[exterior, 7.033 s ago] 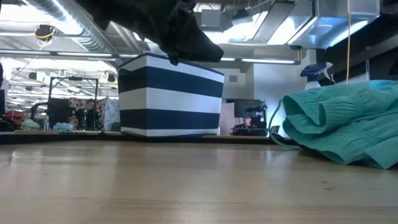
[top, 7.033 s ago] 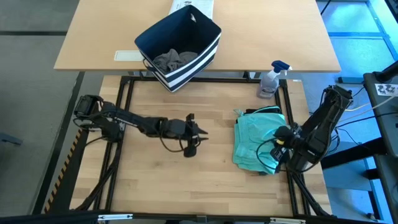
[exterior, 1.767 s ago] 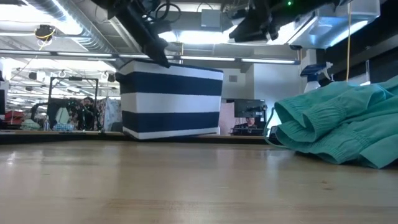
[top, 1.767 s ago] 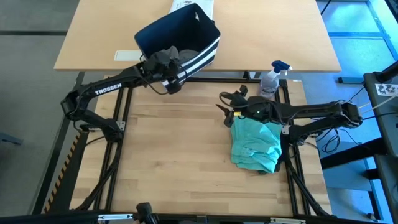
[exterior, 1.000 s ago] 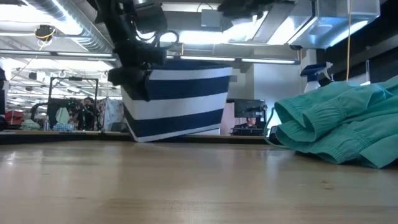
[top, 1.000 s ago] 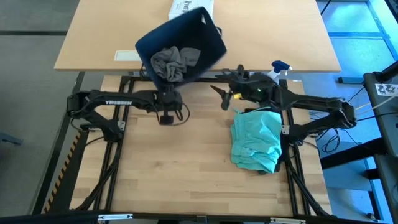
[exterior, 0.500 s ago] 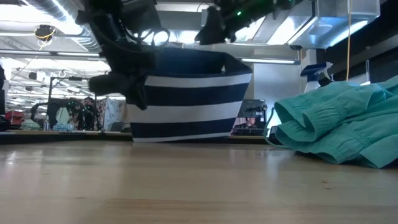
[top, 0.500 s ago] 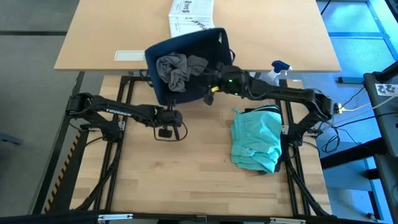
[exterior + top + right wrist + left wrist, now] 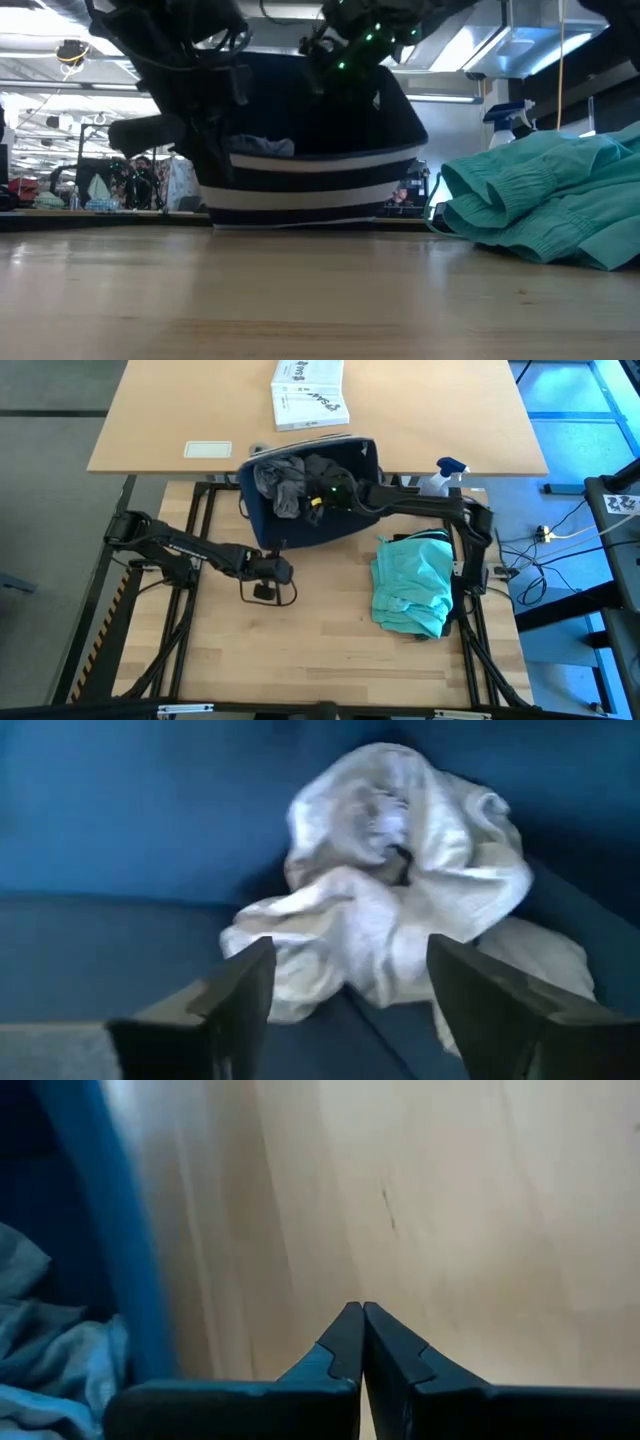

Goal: Fold Laundry from Bin

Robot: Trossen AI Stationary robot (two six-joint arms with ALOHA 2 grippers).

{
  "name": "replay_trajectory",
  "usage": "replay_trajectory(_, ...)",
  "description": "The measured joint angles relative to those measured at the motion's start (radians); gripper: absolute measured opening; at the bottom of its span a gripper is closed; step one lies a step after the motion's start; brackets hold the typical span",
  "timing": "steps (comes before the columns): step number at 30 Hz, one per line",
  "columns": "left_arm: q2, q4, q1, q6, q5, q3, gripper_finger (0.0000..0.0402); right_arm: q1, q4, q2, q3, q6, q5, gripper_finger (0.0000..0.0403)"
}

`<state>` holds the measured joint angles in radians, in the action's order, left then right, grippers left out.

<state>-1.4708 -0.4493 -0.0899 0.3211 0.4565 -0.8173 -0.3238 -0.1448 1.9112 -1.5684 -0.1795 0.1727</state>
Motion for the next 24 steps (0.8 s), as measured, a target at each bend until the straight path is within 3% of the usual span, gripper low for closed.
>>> replay_trajectory(7, 0.0, 0.002, -0.064, -0.023, 0.0, 0.0, 0.0, -0.038, 0.036, 0.069, -0.029, 0.044, 0.078, 0.031)
replay_trajectory(13, 0.0, 0.017, -0.111, -0.033, 0.007, -0.001, 0.0, -0.08, 0.052, 0.095, -0.029, 0.098, 0.075, 0.0321)
replay_trajectory(24, 0.0, 0.041, -0.107, -0.033, 0.06, -0.001, 0.0, -0.062, -0.029, 0.138, -0.028, 0.069, -0.192, 0.0321)
